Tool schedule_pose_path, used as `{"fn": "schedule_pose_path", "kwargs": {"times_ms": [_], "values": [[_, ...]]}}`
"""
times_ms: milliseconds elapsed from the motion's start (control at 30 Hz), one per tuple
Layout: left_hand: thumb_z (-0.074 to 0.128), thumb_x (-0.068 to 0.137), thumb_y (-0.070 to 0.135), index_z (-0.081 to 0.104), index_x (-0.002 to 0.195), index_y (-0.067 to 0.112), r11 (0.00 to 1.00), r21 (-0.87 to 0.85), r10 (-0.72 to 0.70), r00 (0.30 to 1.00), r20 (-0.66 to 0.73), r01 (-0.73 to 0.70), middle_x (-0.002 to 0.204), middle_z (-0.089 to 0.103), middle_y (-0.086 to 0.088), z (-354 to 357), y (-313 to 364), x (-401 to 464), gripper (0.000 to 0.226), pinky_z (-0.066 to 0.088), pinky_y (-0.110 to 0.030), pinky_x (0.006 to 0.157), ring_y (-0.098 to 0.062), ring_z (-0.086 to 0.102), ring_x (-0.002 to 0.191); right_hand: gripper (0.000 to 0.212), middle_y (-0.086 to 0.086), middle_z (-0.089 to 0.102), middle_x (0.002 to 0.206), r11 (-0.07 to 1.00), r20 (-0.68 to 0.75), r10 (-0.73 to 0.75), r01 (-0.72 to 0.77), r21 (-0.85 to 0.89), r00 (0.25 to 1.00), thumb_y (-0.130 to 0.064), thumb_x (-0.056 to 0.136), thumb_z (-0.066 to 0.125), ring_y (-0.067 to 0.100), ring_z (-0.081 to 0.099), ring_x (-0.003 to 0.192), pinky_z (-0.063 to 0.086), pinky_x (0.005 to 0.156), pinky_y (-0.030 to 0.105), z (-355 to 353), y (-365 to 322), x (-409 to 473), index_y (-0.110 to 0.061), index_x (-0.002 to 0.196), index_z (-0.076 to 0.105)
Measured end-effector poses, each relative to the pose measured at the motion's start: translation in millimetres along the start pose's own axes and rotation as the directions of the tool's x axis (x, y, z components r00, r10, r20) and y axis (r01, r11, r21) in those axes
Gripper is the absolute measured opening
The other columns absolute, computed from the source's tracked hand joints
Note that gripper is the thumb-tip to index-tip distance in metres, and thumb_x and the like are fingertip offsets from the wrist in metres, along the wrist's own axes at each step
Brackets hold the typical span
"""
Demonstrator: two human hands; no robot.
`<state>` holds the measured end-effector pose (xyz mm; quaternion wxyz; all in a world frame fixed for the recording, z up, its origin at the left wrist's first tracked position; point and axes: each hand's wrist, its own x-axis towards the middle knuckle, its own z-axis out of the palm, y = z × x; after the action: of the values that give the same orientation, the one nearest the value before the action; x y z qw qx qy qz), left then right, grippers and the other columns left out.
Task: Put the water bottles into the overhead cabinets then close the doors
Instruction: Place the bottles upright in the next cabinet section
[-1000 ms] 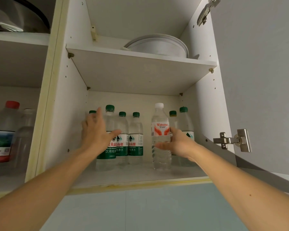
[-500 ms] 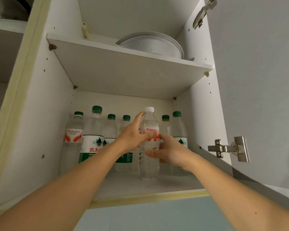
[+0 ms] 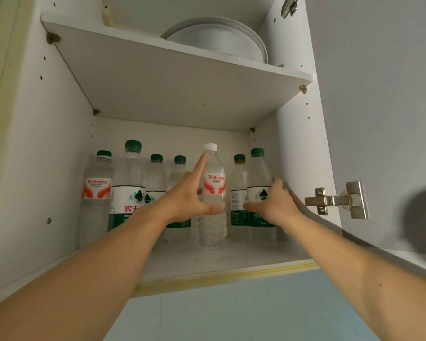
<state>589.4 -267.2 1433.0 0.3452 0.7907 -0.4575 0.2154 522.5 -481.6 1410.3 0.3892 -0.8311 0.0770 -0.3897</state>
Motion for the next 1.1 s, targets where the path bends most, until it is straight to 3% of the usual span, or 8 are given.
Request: {"fn": "schedule_pose_path", "kwargs": {"times_ms": [100,233,367,500,600,767,900,1100], "values": [[0.092,0.067,0.037,-0.018,0.145,0.063,0.998,0.058,0.010,1.000,0.015,-0.011,0.137,0.046,0.003,-3,-2,-2,0.137,0.041,-0.036,0.103,-0.006,0.051,0.111,0.078,0.013,0.062,0.126,0.989,0.135,0.116,-0.127,0.076,0.984,-0.025,0.076,0.089,0.028,0.063,0.112,0.056,0.095,0.043,-3,2,8,-0.006,0.136,0.043],[0.094,0.062,0.041,-0.016,0.147,0.061,0.991,0.131,0.007,1.000,-0.015,-0.005,0.126,0.044,0.006,-5,-2,-2,0.141,0.043,-0.044,0.107,-0.010,0.051,0.112,0.058,0.014,0.072,0.112,0.964,0.223,0.154,-0.196,0.178,0.962,-0.018,0.074,0.090,0.030,0.070,0.101,0.058,0.092,0.047,-5,4,22,-0.007,0.124,0.062],[0.093,0.062,0.044,-0.021,0.145,0.061,0.980,0.201,0.000,0.999,-0.044,0.009,0.123,0.036,0.006,-1,-6,-1,0.142,0.040,-0.052,0.111,-0.018,0.046,0.117,0.056,0.014,0.075,0.110,0.924,0.307,0.131,-0.228,0.306,0.943,-0.008,0.074,0.088,0.030,0.073,0.097,0.061,0.087,0.046,-2,12,27,-0.007,0.125,0.064],[0.092,0.062,0.048,-0.024,0.147,0.055,0.960,0.278,-0.022,0.997,-0.070,0.041,0.117,0.033,0.009,3,-12,5,0.144,0.036,-0.052,0.112,-0.019,0.041,0.120,0.056,0.011,0.076,0.107,0.912,0.314,0.099,-0.212,0.351,0.944,-0.009,0.074,0.089,0.025,0.075,0.093,0.062,0.066,0.034,3,17,29,-0.009,0.124,0.065],[0.091,0.062,0.050,-0.024,0.151,0.047,0.941,0.331,-0.042,0.996,-0.083,0.067,0.109,0.035,0.019,5,-16,10,0.145,0.033,-0.050,0.112,-0.021,0.038,0.125,0.055,0.009,0.076,0.105,0.918,0.300,0.074,-0.182,0.351,0.951,-0.012,0.073,0.090,0.023,0.074,0.092,0.060,0.063,0.031,4,21,31,-0.010,0.122,0.065],[0.088,0.060,0.058,-0.030,0.146,0.050,0.872,0.471,-0.081,0.989,-0.123,0.130,0.134,0.040,0.001,7,-15,18,0.147,0.029,-0.049,0.107,-0.028,0.032,0.131,0.049,0.008,0.075,0.102,0.928,0.303,0.022,-0.132,0.349,0.953,-0.014,0.074,0.089,0.024,0.072,0.094,0.058,0.075,0.034,5,23,33,-0.011,0.117,0.066],[0.085,0.058,0.065,-0.022,0.144,0.062,0.797,0.599,-0.069,0.996,-0.049,0.084,0.160,0.021,-0.003,2,-11,28,0.137,0.019,-0.053,0.113,-0.032,0.019,0.143,0.043,0.007,0.075,0.102,0.924,0.305,-0.003,-0.113,0.364,0.952,-0.014,0.076,0.088,0.023,0.071,0.095,0.059,0.080,0.035,8,25,33,-0.013,0.113,0.066],[0.085,0.051,0.068,0.004,0.145,0.061,0.750,0.657,-0.073,0.996,-0.044,0.084,0.145,0.032,-0.002,-7,-19,43,0.124,0.022,-0.041,0.098,-0.024,0.026,0.130,0.033,0.005,0.074,0.099,0.910,0.323,-0.051,-0.089,0.406,0.945,-0.009,0.079,0.085,0.019,0.071,0.090,0.055,0.063,0.026,7,27,34,-0.017,0.103,0.065]]}}
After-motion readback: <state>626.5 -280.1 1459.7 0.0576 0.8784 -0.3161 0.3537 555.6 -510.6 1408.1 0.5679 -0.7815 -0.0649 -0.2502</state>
